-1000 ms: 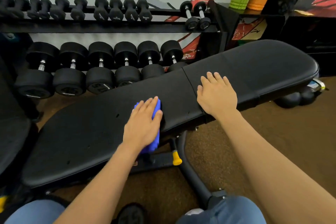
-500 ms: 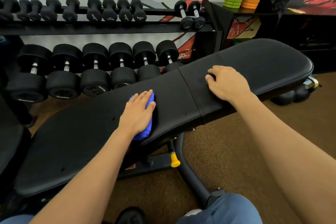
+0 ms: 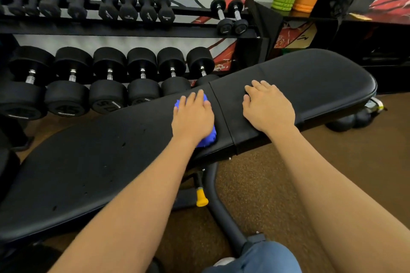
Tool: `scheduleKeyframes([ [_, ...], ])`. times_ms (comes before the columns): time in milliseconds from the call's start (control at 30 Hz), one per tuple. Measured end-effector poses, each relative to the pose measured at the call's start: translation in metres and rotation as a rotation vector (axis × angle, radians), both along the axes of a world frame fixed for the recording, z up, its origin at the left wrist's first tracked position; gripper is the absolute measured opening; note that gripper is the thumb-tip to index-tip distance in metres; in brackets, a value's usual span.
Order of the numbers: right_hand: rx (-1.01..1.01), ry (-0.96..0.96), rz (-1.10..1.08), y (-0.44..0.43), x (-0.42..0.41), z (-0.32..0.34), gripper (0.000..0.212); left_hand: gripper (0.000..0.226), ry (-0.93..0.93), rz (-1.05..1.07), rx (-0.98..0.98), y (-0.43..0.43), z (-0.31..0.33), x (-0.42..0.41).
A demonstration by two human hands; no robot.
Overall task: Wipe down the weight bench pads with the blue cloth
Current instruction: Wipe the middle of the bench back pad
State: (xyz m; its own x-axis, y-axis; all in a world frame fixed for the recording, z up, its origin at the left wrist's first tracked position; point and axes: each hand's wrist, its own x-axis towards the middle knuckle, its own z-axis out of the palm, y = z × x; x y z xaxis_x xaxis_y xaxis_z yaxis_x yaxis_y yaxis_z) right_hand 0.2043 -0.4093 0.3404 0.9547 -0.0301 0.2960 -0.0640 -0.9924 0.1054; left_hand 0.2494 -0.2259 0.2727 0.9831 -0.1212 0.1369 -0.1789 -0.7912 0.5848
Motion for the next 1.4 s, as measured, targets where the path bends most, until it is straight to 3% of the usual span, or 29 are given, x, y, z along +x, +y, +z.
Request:
scheduleKeyframes([
  [133,0.022,-0.009,-0.002,0.001,0.001,0.0,0.046,0.057,0.013,0.084,-0.032,-0.019,0.01,-0.012],
  [333,0.004,-0.001,0.008,-0.002,0.004,-0.002,0.046,0.056,-0.093,-0.108,0.017,-0.004,0.007,-0.083],
  [467,-0.004,0.005,0.014,-0.005,0.005,-0.002,0.048,0.056,-0.036,-0.16,0.005,0.014,0.002,-0.009],
  [633,0.0,0.004,0.002,-0.003,0.007,-0.004,0.048,0.055,0.044,-0.053,-0.06,-0.004,0.012,0.055],
  [867,-0.012,0.011,-0.001,-0.002,0.007,-0.006,0.048,0.051,-0.072,-0.272,-0.092,0.029,0.003,-0.061],
  [1000,-0.001,0.021,0.001,-0.003,0.006,-0.002,0.049,0.048,-0.031,-0.25,-0.05,0.049,-0.008,-0.006],
  [1167,0.065,0.054,0.005,0.0,0.002,0.005,0.046,0.053,0.042,-0.122,-0.052,0.014,0.003,0.059],
  [1300,0.431,0.122,0.026,-0.022,0.007,0.039,0.04,0.056,-0.009,-0.231,-0.088,0.011,0.006,-0.012],
  [1400,0.376,0.04,-0.036,-0.057,0.012,0.058,0.04,0.057,-0.1,-0.35,-0.077,0.016,0.006,-0.068],
])
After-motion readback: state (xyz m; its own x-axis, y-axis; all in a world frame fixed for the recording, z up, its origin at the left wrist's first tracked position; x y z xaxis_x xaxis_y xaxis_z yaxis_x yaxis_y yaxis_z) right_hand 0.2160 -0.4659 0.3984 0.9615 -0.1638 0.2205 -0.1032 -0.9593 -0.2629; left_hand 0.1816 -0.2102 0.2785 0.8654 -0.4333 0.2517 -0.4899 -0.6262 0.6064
